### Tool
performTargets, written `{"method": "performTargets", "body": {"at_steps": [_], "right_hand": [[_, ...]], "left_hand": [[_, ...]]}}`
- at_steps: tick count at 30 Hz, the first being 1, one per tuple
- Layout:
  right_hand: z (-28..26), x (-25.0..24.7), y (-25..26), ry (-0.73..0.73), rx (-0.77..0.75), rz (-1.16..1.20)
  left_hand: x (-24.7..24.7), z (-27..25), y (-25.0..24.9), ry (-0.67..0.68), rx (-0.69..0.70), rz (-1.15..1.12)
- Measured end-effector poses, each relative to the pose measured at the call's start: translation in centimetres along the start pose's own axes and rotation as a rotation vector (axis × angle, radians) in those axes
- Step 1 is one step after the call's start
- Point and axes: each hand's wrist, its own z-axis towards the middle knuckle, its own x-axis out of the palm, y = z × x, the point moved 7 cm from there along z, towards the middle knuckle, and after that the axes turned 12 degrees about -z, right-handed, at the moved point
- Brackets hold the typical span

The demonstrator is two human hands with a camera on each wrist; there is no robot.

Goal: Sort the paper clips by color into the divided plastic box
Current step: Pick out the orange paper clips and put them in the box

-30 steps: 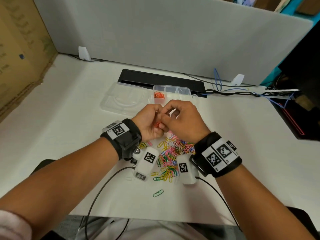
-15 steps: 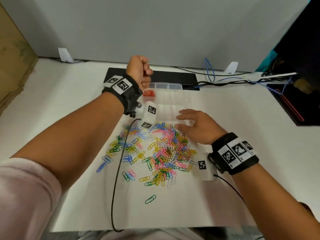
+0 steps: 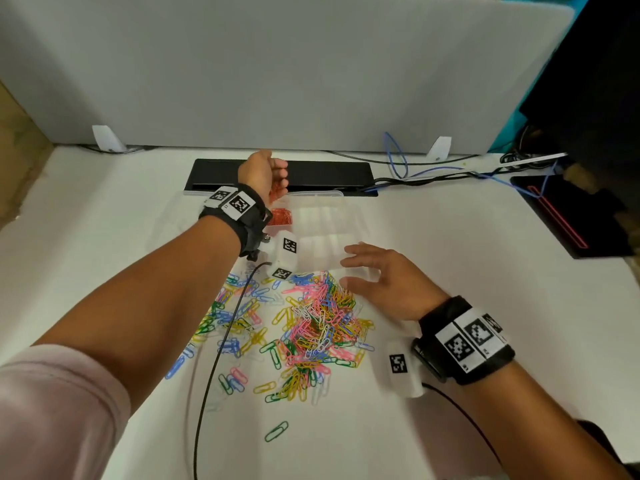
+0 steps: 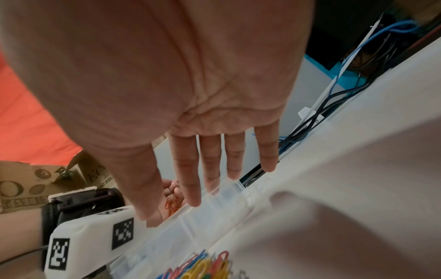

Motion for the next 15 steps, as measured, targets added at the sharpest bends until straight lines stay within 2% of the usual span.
{"method": "performTargets", "body": {"at_steps": [6,15], "right_hand": [[0.2,0.0,0.2,0.003,0.009,-0.033],[-0.3,0.2,1.0,0.059,0.054,-0.183]], "left_hand": [[-0.1,0.0,-0.4,-0.021,0.087,0.087],[0.3,-1.7,-2.0,0.125,0.131,0.116]]}}
